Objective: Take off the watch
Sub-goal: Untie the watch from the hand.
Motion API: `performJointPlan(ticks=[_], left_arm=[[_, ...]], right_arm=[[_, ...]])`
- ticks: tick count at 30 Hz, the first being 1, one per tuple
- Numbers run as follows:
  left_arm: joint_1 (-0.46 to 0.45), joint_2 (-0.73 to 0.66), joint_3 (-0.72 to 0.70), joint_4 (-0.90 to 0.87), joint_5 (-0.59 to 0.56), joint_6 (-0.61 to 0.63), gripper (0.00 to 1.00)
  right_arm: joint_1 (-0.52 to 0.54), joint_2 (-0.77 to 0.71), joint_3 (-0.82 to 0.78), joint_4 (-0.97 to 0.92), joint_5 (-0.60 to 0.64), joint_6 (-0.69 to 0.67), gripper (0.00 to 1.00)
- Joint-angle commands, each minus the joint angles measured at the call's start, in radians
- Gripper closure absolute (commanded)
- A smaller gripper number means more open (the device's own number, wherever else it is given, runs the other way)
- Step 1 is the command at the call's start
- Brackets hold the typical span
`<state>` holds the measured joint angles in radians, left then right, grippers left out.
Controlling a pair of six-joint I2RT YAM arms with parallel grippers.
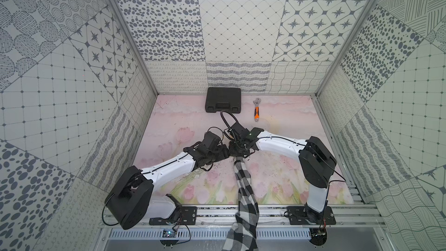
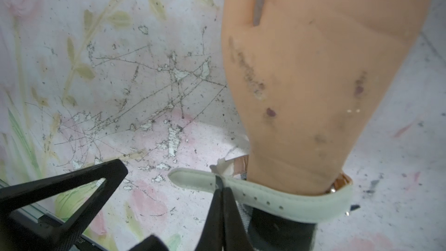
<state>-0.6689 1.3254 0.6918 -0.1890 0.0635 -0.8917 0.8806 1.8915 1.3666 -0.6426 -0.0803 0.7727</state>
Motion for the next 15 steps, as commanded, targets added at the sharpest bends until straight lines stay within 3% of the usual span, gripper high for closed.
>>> performJointPlan(ticks=[1,5,15], left_arm=[[0.005,-0.014,-0.006,0.023,-0.012,-0.013,0.16],[0.005,-0.013,-0.009,0.026,-0.01,-0.014,0.16],[0.006,-0.017,-0.02,0.029,-0.012,-0.018,0.16]], right_arm=[[0.009,0.015,0.027,-0.003,0.017,-0.011,0.87],[0.011,0.014,0.029,0.009,0.005,-0.011,0.79],[0.012,0.034,0.043,0.028,-0.018,-0.002,0.79]])
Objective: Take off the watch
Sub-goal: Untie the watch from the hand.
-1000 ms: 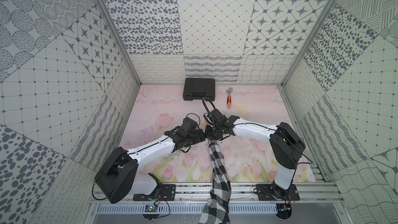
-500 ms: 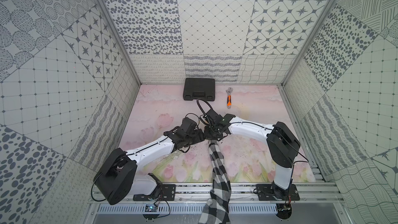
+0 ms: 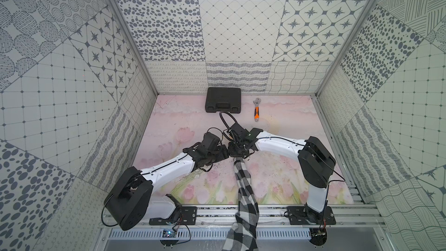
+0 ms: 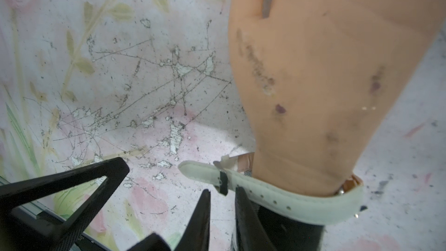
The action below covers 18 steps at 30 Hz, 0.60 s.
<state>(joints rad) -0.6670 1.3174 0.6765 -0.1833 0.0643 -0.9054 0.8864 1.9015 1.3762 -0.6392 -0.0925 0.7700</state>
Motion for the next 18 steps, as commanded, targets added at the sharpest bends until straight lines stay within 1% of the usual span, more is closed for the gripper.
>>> performJointPlan(ticks=[1,10,18], left_arm=[[0.004,-0.01,-0.006,0.024,-0.012,-0.005,0.16],[0.005,-0.014,-0.015,0.029,-0.013,-0.008,0.16],[0.008,-0.02,-0.02,0.03,-0.014,-0.007,0.16]], right_arm=[[0.005,0.025,0.035,0.025,-0.006,0.001,0.79],[0.005,0.041,0.047,0.029,-0.01,0.002,0.83],[0.005,0.057,0.051,0.008,0.018,0.002,0.87]])
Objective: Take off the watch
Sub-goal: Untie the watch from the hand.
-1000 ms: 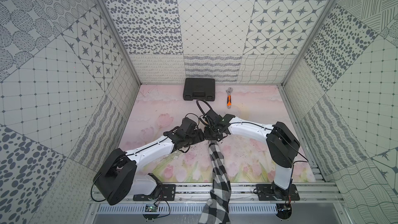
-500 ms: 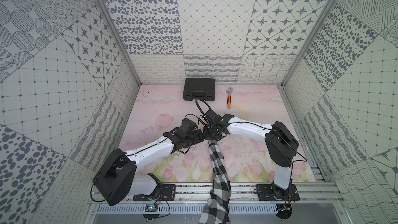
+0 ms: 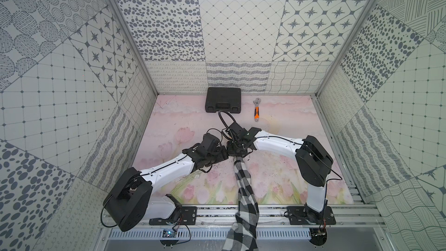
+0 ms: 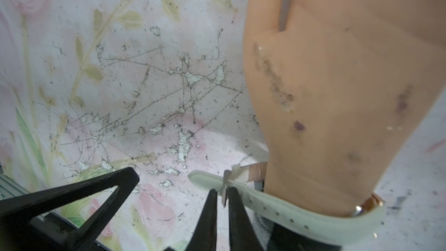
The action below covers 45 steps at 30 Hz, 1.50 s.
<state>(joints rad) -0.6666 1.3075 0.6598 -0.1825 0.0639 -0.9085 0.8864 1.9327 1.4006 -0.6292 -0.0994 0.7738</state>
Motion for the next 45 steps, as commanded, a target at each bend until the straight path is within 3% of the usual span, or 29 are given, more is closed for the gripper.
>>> performJointPlan(ticks=[1,7,24,31,34,37,45], left_arm=[[0.007,-0.01,-0.005,0.029,-0.015,-0.005,0.16],[0.01,-0.017,-0.006,0.027,-0.015,-0.003,0.16],[0.027,-0.046,-0.008,-0.004,-0.031,0.005,0.16],[0.032,-0.042,-0.005,-0.01,-0.026,0.011,0.16],[0.034,-0.041,0.0,-0.015,-0.022,0.013,0.16],[0.036,-0.044,0.003,-0.018,-0.021,0.01,0.16],[0.094,-0.03,-0.003,-0.045,0.006,-0.043,0.16]], right_arm=[[0.005,0.029,0.029,-0.006,0.028,-0.002,0.87],[0.006,0.026,0.028,-0.012,0.041,-0.007,1.0],[0.006,-0.034,-0.019,0.159,-0.11,0.038,1.0],[0.005,-0.122,-0.082,0.184,-0.069,0.021,0.66],[0.006,-0.179,-0.102,0.17,-0.029,-0.086,0.56],[0.006,-0.21,-0.099,0.113,0.009,-0.286,0.48],[0.043,-0.208,-0.155,0.129,0.137,-0.684,0.51]])
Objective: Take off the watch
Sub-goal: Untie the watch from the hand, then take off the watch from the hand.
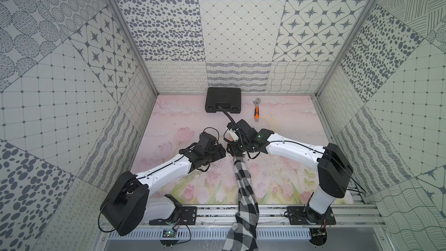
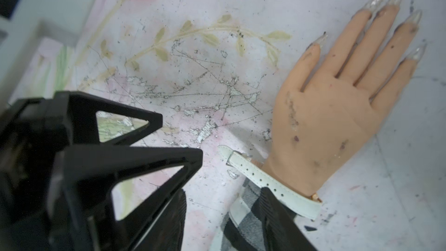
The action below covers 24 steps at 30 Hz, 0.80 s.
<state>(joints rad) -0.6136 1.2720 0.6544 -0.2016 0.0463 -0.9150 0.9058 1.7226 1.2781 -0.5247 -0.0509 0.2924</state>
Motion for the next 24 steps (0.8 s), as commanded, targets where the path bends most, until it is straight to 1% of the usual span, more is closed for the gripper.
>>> performJointPlan(ticks=[1,5,12,19,24], left_arm=[[0.051,0.005,-0.002,-0.026,0.031,-0.044,0.15],[0.103,0.0,0.001,-0.054,0.045,-0.05,0.14],[0.181,-0.012,-0.024,-0.036,0.089,-0.064,0.14],[0.196,-0.011,-0.037,-0.028,0.102,-0.07,0.14],[0.197,-0.008,-0.044,-0.018,0.109,-0.078,0.14]], right_arm=[[0.03,0.008,-0.036,0.033,0.104,-0.225,0.52],[0.048,0.027,-0.051,0.067,0.151,-0.285,0.54],[0.091,0.084,-0.027,0.066,0.247,-0.368,0.54],[0.096,0.13,-0.007,0.055,0.293,-0.406,0.54],[0.096,0.145,-0.006,0.048,0.335,-0.424,0.57]])
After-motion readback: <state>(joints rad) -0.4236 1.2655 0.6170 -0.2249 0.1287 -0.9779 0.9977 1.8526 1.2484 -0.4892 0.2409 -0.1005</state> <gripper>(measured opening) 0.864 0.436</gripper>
